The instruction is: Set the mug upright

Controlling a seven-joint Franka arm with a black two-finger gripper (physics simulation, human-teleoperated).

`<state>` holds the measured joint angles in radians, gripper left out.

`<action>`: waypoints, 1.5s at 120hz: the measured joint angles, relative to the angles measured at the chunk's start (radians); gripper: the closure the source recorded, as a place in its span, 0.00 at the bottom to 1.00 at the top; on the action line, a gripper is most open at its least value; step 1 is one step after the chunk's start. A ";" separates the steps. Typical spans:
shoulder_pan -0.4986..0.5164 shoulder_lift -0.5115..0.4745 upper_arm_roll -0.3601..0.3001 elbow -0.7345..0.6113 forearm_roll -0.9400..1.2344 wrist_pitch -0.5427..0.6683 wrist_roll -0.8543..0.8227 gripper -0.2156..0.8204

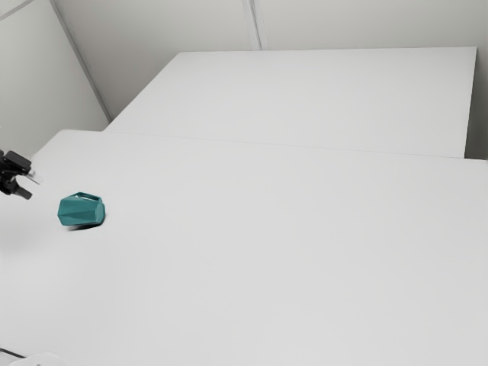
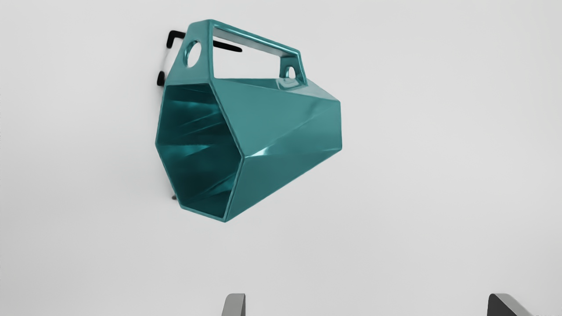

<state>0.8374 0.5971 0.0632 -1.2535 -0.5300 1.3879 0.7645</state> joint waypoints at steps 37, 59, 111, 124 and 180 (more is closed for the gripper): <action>0.046 0.081 -0.060 0.006 -0.035 0.051 0.086 0.21; 0.047 0.123 -0.073 0.005 -0.074 0.108 0.120 0.21; 0.051 0.166 -0.074 -0.029 -0.168 0.179 0.169 0.21; 0.052 0.161 -0.075 -0.043 -0.191 0.161 0.177 0.21; 0.059 0.157 -0.105 -0.061 -0.225 0.098 0.197 0.78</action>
<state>0.8959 0.7546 -0.0423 -1.3150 -0.7550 1.4860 0.9620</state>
